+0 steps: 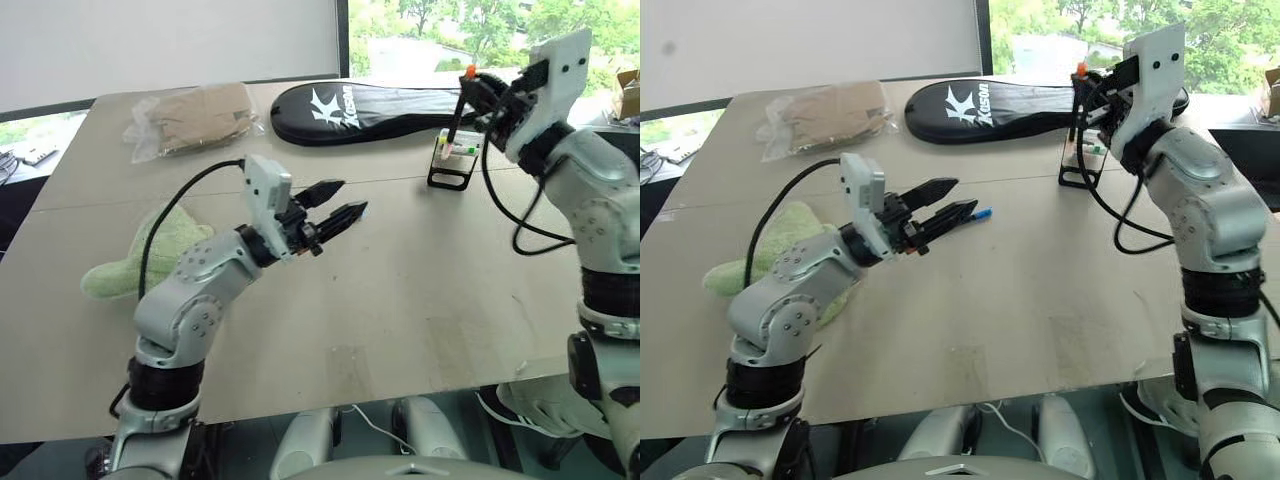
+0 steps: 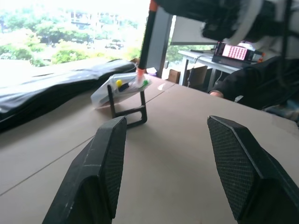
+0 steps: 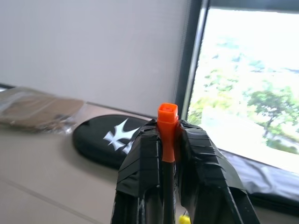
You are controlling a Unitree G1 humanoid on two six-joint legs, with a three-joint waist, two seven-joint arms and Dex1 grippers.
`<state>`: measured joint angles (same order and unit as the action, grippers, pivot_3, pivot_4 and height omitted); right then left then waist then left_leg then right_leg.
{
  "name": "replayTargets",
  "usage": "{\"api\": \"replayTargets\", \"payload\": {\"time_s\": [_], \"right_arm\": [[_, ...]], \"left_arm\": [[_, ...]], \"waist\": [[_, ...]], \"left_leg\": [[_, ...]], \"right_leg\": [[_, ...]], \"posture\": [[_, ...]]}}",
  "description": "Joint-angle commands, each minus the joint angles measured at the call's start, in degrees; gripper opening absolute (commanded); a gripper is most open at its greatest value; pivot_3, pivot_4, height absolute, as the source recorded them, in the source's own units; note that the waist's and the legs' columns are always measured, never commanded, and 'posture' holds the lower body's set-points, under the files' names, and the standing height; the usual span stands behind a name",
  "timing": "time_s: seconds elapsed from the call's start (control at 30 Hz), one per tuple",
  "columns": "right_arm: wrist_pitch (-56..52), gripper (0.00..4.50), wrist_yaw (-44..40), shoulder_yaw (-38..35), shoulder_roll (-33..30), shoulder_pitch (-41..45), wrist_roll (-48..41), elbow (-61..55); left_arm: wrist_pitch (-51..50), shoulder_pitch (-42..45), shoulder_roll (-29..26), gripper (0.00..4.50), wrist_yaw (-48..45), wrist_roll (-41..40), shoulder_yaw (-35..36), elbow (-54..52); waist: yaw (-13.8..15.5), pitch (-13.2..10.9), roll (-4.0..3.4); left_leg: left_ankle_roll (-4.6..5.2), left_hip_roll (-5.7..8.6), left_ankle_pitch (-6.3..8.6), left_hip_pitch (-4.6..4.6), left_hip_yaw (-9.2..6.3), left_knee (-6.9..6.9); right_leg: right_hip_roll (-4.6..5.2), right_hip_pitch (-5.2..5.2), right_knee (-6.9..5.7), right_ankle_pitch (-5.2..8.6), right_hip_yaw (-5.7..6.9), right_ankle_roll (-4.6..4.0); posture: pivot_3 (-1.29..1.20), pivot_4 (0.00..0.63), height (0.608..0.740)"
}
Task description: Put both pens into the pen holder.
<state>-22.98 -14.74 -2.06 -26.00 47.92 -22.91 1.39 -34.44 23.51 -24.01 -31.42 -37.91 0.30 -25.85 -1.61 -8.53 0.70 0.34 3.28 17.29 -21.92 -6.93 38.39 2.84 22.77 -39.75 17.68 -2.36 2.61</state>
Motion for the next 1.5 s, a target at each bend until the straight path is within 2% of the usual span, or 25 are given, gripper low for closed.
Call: {"api": "replayTargets", "payload": {"time_s": [0.03, 0.23, 0.87, 0.93, 1.03, 1.17, 1.2, 1.27, 1.33, 1.43, 1.5], "right_arm": [[14.77, 0.00, 0.84, -0.15, 2.98, 2.99, 7.18, 9.77], [24.68, 0.00, 1.45, -1.25, 5.70, 5.63, 11.85, 19.46], [35.93, 0.00, 1.94, -0.77, 8.95, 2.33, 19.43, 27.46], [37.40, 1.00, 1.98, -0.68, 8.99, 1.88, 20.27, 28.33], [38.84, 2.26, 1.70, -0.89, 9.03, 1.30, 20.79, 28.84], [38.42, 4.25, 1.63, -1.41, 8.83, 0.12, 20.61, 26.67], [37.78, 4.47, 1.59, -1.56, 8.76, -0.37, 20.43, 25.56], [34.67, 4.47, 0.69, -1.69, 8.17, -2.46, 19.65, 20.50], [28.40, 4.47, -2.70, -1.22, 6.39, -5.93, 17.64, 11.69], [14.77, 4.47, -11.51, 0.02, 1.32, -12.31, 10.62, -4.16], [4.08, 4.47, -17.88, -0.41, -3.95, -17.94, 2.26, -14.85]], "left_arm": [[1.34, 0.70, 0.51, 2.83, -0.13, 1.32, -0.55, -0.15], [1.12, 0.22, -0.38, 2.83, -0.16, 2.04, 0.56, -0.83], [1.23, -0.74, -0.18, 2.83, 1.07, 2.48, 0.94, -1.99], [1.23, -0.97, -0.20, 2.86, 1.06, 2.50, 0.94, -2.10], [1.19, -1.36, -0.42, 2.86, 0.87, 2.50, 1.02, -2.17], [0.96, -1.68, -0.91, 2.86, 0.57, 2.57, 1.13, -1.98], [0.67, -1.82, -1.16, 2.86, 0.60, 2.67, 1.10, -1.93], [-1.14, -2.05, -2.34, 2.86, 1.11, 3.39, 0.77, -1.34], [-1.99, -1.63, -5.24, 2.86, 1.91, 7.58, -0.67, 0.34], [-8.12, 1.63, -11.96, 2.86, 0.97, 12.08, -3.77, 4.27], [-13.33, 5.78, -15.87, 2.86, -1.24, 13.47, -6.29, 8.99]], "waist": [[-0.55, 0.00, 0.00], [-1.07, -0.01, -0.02], [-1.20, -0.01, -0.02], [-1.37, -0.01, -0.02], [-1.68, -0.01, -0.02], [-2.20, -0.01, -0.02], [-2.31, -0.01, -0.02], [-2.40, -0.01, -0.02], [-2.32, -0.01, -0.02], [-2.08, -0.01, -0.03], [-1.62, -0.03, -0.06]], "left_leg": [[-0.01, 0.00, 0.00, -0.01, 0.01, -0.01], [-0.04, -0.02, -0.02, -0.07, 0.07, -0.03], [-0.07, -0.03, -0.04, -0.06, 0.07, -0.04], [-0.07, -0.03, -0.04, -0.05, 0.07, -0.04], [-0.07, -0.03, -0.04, -0.06, 0.06, -0.03], [-0.07, -0.03, -0.04, -0.06, 0.07, -0.03], [-0.07, -0.03, -0.04, -0.06, 0.07, -0.03], [-0.07, -0.04, -0.04, -0.06, 0.07, -0.03], [-0.07, -0.05, -0.04, -0.06, 0.05, -0.04], [-0.07, -0.05, -0.04, -0.07, 0.00, -0.05], [-0.07, -0.01, -0.04, -0.08, -0.05, -0.04]], "right_leg": [[0.00, 0.03, -0.01, 0.00, 0.00, 0.00], [-0.03, 0.22, -0.07, 0.00, -0.09, 0.00], [-0.04, 0.22, -0.08, 0.00, -0.10, 0.00], [-0.04, 0.21, -0.09, 0.00, -0.10, 0.00], [-0.04, 0.21, -0.09, 0.00, -0.09, 0.00], [-0.04, 0.21, -0.10, 0.00, -0.11, 0.00], [-0.04, 0.21, -0.10, 0.00, -0.10, 0.00], [-0.05, 0.22, -0.10, 0.00, -0.11, 0.00], [-0.05, 0.22, -0.12, 0.00, -0.10, 0.00], [-0.05, 0.21, -0.12, 0.00, -0.09, 0.00], [-0.04, 0.21, -0.12, 0.00, -0.05, 0.00]], "posture": [[0.00, 0.150, 0.740], [0.00, 0.150, 0.740], [0.00, 0.150, 0.740], [0.00, 0.150, 0.740], [0.00, 0.150, 0.740], [0.00, 0.150, 0.740], [0.00, 0.150, 0.740], [0.00, 0.150, 0.740], [0.00, 0.150, 0.740], [0.00, 0.150, 0.740], [0.00, 0.150, 0.740]]}}
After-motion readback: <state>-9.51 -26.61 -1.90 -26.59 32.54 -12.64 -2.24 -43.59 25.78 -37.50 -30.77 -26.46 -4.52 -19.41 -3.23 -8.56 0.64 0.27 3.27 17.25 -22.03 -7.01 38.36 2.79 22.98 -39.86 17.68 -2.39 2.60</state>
